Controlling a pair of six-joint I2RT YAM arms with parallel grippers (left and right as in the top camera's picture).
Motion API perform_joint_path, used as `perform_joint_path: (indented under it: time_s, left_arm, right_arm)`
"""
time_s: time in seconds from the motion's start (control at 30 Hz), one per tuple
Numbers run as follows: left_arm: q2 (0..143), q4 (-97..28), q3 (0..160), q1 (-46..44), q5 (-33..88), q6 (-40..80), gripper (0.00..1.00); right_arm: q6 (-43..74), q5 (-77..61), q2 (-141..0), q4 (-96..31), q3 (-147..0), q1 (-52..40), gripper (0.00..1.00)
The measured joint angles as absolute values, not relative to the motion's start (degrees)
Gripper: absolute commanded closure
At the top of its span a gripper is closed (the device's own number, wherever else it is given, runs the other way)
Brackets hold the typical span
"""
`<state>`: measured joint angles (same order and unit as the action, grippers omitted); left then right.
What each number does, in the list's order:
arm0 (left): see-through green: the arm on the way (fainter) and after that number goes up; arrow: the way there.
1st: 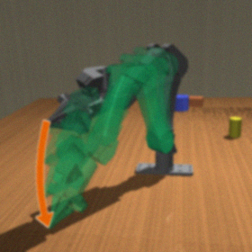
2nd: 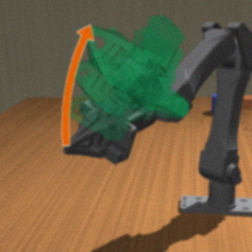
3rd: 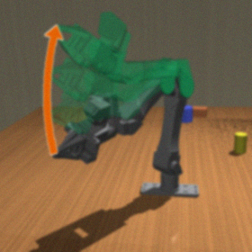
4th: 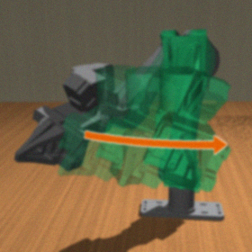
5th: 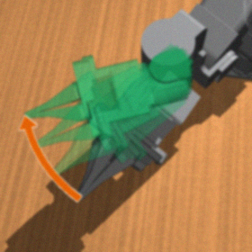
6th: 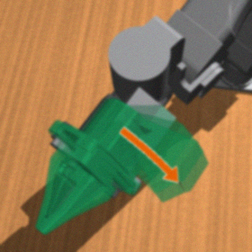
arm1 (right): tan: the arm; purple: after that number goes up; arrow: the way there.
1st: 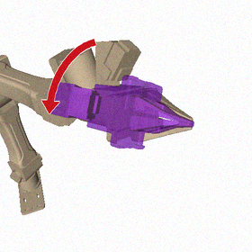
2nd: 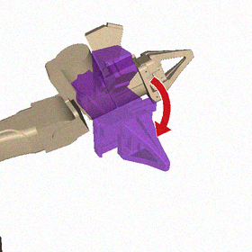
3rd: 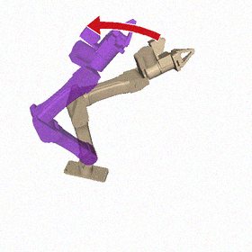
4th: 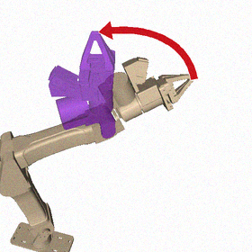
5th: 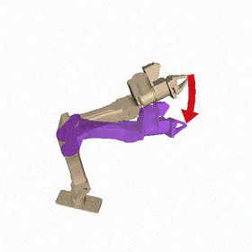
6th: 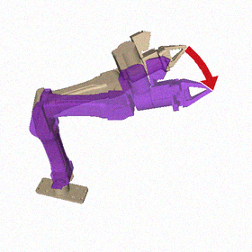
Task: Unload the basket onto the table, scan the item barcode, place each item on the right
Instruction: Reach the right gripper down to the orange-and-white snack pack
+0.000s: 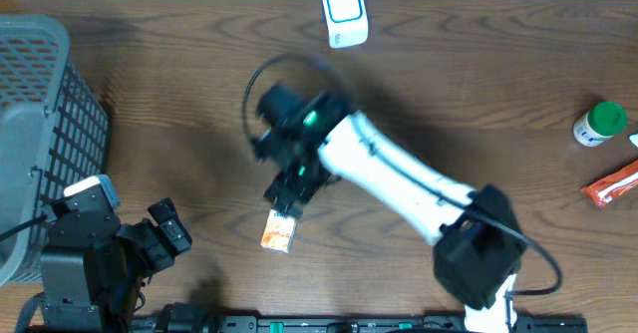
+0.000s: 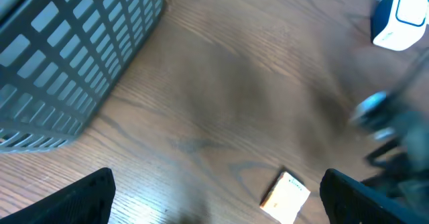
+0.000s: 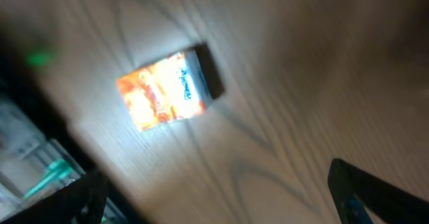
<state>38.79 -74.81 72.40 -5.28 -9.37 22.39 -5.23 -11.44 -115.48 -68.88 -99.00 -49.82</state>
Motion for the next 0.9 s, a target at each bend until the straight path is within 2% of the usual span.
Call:
perform_joint_path:
  time_s: [0.33,0.57,0.73,0.77,0.9]
  left_arm:
    - [38.8,-74.8,72.4,-5.3,-9.3,22.4,0.02]
    - [38.8,-74.8,72.4,-5.3,-9.4,22.4,0.02]
    - [38.8,-74.8,72.4,-5.3,-9.4,22.4,0.02]
    - [38.8,-74.8,72.4,-5.3,-9.3,22.4,0.02]
    - [38.8,-74.8,72.4,-5.3,-9.4,22.4,0.02]
  right_arm:
    - [-3.2,-0.3,-115.5,-54.6,-86.5,-63.9,0.01]
    - [-3.1,2.7,-115.4,-46.2,-80.2,-64.4,0.01]
    - [-3.1,3.5,-115.4,-44.9,-78.5,-64.3,0.01]
    - [-3.1,3.5,-115.4,-44.8,-78.5,-64.3,0.03]
    - [-3.0,3.7,-115.4,-44.8,-78.5,-64.3,0.28]
